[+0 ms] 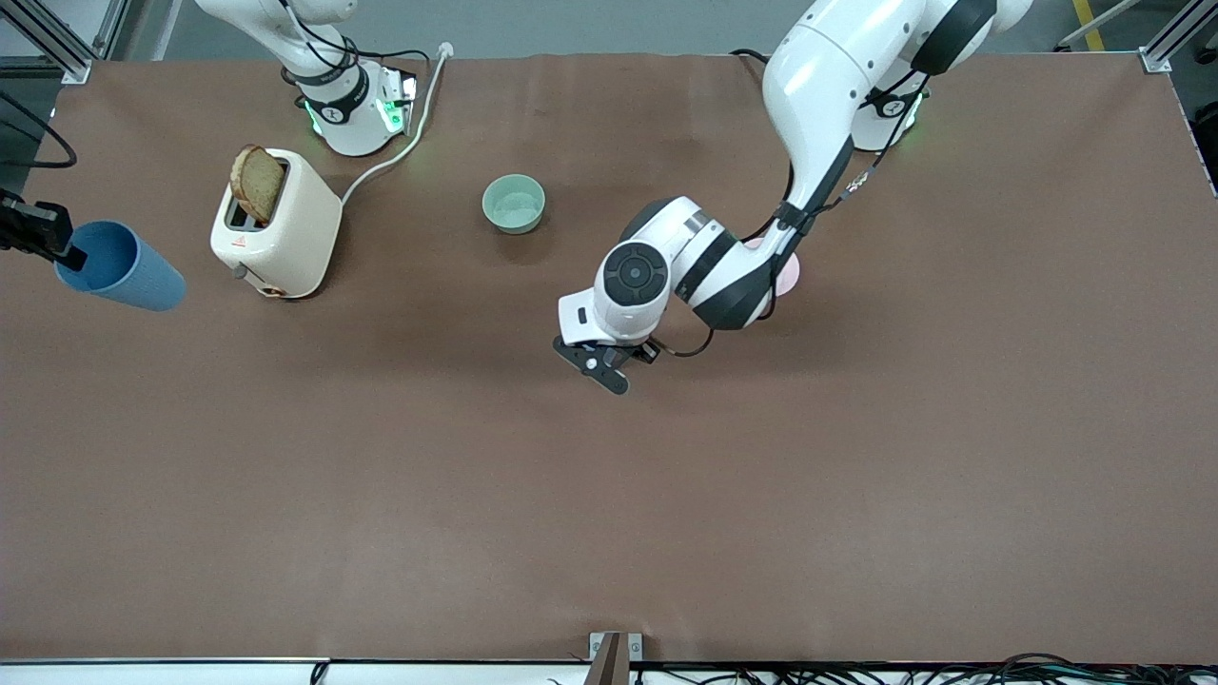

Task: Stack blue cups with both arms
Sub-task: 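Lower the blue cup upright at the center and open the left gripper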

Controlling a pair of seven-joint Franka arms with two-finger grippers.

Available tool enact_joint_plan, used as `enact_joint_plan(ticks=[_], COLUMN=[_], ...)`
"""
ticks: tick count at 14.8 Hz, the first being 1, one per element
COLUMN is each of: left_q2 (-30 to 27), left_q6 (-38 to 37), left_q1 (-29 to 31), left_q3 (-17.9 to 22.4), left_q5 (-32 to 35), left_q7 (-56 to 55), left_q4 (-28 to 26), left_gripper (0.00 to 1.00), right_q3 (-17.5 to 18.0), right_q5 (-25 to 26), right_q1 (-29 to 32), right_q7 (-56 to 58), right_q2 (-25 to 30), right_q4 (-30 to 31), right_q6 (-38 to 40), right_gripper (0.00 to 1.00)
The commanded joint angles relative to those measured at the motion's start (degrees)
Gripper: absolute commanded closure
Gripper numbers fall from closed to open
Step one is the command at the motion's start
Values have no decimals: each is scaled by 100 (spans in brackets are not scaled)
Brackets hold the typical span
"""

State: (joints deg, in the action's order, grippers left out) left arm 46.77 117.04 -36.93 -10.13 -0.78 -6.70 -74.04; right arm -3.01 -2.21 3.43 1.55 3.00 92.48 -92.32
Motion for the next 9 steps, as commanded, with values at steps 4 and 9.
enact_joint_plan(ticks=[4,9], left_q2=[122,-132], left_q6=[-6,-67], left_q1=[-86,-78], left_q3=[81,72], left_q5=[113,298], left_q7=[2,-7], left_q4=[145,145], left_gripper=[50,0], right_q3=[2,20], right_q5=[-113,-192], right_q1=[-18,-44], right_q7=[-59,-85], right_q2=[78,78], right_q4=[68,59], right_q6=[-58,-58], right_gripper=[98,98])
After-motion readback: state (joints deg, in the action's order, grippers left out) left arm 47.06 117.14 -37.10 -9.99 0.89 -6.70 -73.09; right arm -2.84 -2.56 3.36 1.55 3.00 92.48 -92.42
